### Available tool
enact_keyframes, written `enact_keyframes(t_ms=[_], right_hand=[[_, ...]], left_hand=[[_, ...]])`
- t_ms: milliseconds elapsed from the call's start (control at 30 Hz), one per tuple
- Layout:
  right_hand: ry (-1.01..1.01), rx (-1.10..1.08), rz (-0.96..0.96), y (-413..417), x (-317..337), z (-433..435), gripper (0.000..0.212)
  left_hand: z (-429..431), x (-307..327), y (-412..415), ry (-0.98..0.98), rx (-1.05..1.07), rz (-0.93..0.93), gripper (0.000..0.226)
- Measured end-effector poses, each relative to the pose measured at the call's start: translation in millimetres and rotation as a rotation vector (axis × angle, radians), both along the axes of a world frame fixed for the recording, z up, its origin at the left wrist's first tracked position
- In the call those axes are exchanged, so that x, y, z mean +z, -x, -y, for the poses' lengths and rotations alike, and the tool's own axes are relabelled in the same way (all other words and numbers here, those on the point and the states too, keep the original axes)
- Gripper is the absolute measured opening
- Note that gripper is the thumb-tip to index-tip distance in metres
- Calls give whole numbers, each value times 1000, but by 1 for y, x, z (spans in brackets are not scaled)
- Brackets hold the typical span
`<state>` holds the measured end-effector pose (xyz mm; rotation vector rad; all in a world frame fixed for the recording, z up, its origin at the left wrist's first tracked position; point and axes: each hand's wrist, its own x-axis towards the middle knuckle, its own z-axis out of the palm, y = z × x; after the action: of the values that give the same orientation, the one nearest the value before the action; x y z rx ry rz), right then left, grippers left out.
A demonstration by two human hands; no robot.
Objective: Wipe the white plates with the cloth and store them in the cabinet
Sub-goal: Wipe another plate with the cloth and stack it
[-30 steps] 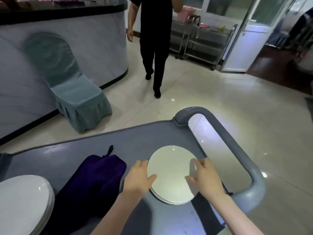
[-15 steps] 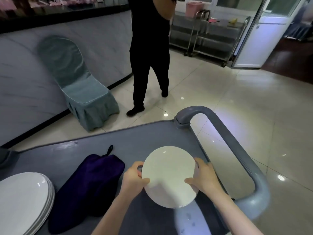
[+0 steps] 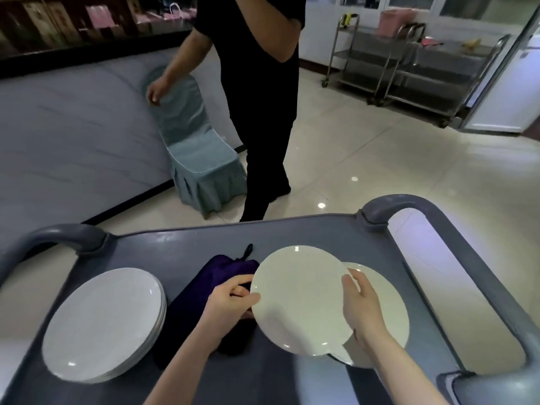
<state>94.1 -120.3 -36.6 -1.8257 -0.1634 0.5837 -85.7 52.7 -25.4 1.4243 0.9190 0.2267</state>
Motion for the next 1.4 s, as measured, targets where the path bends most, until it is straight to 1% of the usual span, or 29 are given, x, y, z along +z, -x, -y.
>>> enact_keyframes(t_ms=[33,67,100,167,233,267,333,367,467,600,633,700,767,833,867,900,967,1067,1133,1200,1267,1333,1400], right_hand=[[-6,-5,-7,5,1,-7,22],[-8,0,-16,8,2,-14,23],[-6,9,-23,11,1,-20,23],[10,34,-26,15,2,-31,24],[20,46,-39,19,1,-39,24],[25,49,-45,21,0,-42,24],[24,48,-61,26,0,-47,24],[21,53,-71,27,-2,-49,25],[3,57,-98,33,-1,-55,24],[2,55,-134,38,2,-61,23],[5,48,-147,38,2,-61,23],[10,34,-196,38,1,-62,25],[12,29,-238,37,-1,-61,37],[22,40,-266,36,-3,-60,51],[31,43,-269,36,-4,-60,52],[32,46,-269,36,-6,-59,48],[25,44,-262,38,-6,-60,42],[20,44,-219,44,-2,-64,45],[23,35,-163,47,0,-68,48],[-3,44,-136,52,5,-73,46],[-33,29,-151,56,6,-78,45],[-71,1,-150,59,8,-82,43],[-127,-12,-184,59,8,-84,40]], left_hand=[[-8,0,8,-11,4,5,30],[-18,-3,16,-83,18,-23,26],[-29,-9,24,-219,31,-86,23],[-54,-21,40,-587,30,-266,23],[-77,-33,51,-886,-91,-475,30],[-86,-39,54,-985,-190,-614,34],[-99,-46,55,-1084,-379,-856,39],[-103,-49,54,-1112,-432,-922,40],[-110,-58,49,-1178,-494,-1044,42],[-114,-68,44,-1148,-470,-1108,34],[-114,-68,43,-1134,-475,-1100,31],[-118,-69,44,-1114,-473,-1026,26],[-122,-65,46,-1025,-432,-859,21],[-124,-52,47,-783,-319,-597,12],[-122,-42,46,-664,-261,-492,13],[-120,-30,45,-583,-211,-406,16],[-115,-8,43,-519,-134,-266,19],[-105,27,39,-465,-83,-66,21],[-96,51,35,-476,-86,30,25],[-80,72,30,-506,-174,72,28],[-50,85,25,-513,-321,72,30],[-20,80,25,-652,-532,70,25],[-2,70,27,-734,-744,-8,36]])
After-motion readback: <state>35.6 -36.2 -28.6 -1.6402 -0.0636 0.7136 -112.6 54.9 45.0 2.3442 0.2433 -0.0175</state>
